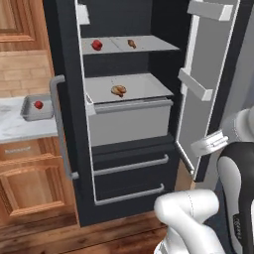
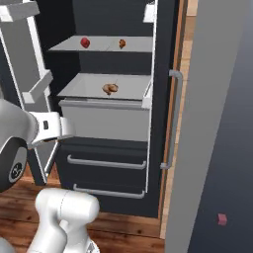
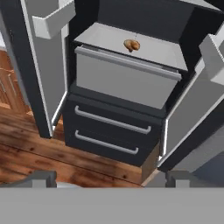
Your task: Place one bell pepper and one chicken drumstick in each tupperware on the nearby counter, to pack two identical lunches.
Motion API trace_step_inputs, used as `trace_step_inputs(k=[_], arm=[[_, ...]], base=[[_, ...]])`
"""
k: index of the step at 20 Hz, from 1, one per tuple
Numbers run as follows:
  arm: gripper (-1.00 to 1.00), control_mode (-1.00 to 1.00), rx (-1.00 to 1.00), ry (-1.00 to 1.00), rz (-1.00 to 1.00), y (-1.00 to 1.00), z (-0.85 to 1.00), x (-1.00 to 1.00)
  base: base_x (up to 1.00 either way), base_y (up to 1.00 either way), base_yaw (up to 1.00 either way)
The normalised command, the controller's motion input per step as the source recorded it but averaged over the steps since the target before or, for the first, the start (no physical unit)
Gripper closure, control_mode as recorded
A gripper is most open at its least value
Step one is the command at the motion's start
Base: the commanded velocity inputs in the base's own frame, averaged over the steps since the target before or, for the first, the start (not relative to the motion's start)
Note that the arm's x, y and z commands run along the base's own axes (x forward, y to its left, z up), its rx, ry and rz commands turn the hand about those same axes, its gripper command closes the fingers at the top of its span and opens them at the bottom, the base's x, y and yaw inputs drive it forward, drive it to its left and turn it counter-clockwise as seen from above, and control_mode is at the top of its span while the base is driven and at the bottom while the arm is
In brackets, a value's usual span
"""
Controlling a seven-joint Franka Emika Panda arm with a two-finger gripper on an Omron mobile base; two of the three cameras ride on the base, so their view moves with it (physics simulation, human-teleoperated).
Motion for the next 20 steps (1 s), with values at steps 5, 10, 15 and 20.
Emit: trace_step_inputs(k=[5,10,15,20], arm=[[-1.00,1.00,0.00,0.00,0.00,0.00,0.00,0.00],[-1.00,1.00,0.00,0.00,0.00,0.00,0.00,0.00],[-1.00,1.00,0.00,0.00,0.00,0.00,0.00,0.00],[-1.00,1.00,0.00,0.00,0.00,0.00,0.00,0.00]], base=[[0.60,-0.03,0.00],[0.93,0.33,0.00],[0.83,0.00,-0.01],[0.55,0.00,0.00]])
